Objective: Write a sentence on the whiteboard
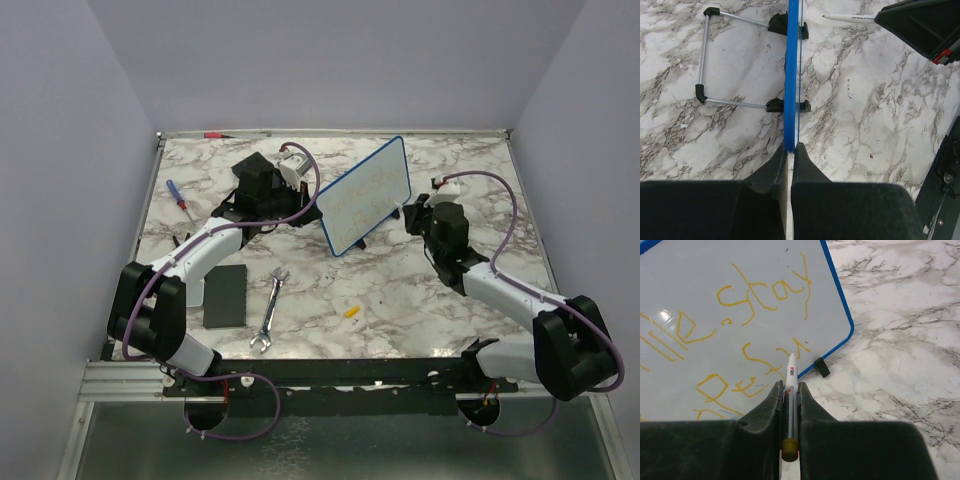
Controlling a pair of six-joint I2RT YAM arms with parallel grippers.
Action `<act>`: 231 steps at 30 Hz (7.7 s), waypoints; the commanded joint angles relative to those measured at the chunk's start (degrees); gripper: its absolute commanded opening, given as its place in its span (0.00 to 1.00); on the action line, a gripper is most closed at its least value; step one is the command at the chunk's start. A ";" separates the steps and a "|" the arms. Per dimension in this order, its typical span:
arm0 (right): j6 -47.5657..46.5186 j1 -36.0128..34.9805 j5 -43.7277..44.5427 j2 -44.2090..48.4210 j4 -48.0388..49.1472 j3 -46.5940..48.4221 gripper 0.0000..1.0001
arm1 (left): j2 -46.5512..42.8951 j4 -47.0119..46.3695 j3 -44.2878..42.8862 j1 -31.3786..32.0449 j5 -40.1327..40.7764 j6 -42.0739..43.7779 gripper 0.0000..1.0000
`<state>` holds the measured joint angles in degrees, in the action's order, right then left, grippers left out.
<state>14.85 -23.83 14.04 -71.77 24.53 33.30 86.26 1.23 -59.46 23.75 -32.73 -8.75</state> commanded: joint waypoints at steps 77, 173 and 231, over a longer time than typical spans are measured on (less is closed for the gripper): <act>-1.46 3.49 1.50 -6.44 6.29 5.59 0.01 | 0.60 3.03 -0.22 0.62 0.50 1.41 0.00; -0.35 4.45 6.17 -16.96 6.93 6.98 0.01 | 0.12 3.04 -0.13 0.61 0.52 1.47 0.00; -2.27 4.48 8.96 6.01 1.76 -3.98 0.01 | 0.27 4.04 -0.56 0.61 2.50 1.94 0.48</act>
<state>13.80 -19.64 22.48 -67.72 27.70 30.79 86.48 4.38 -59.53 24.14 -31.53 -7.55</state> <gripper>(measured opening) 0.104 0.388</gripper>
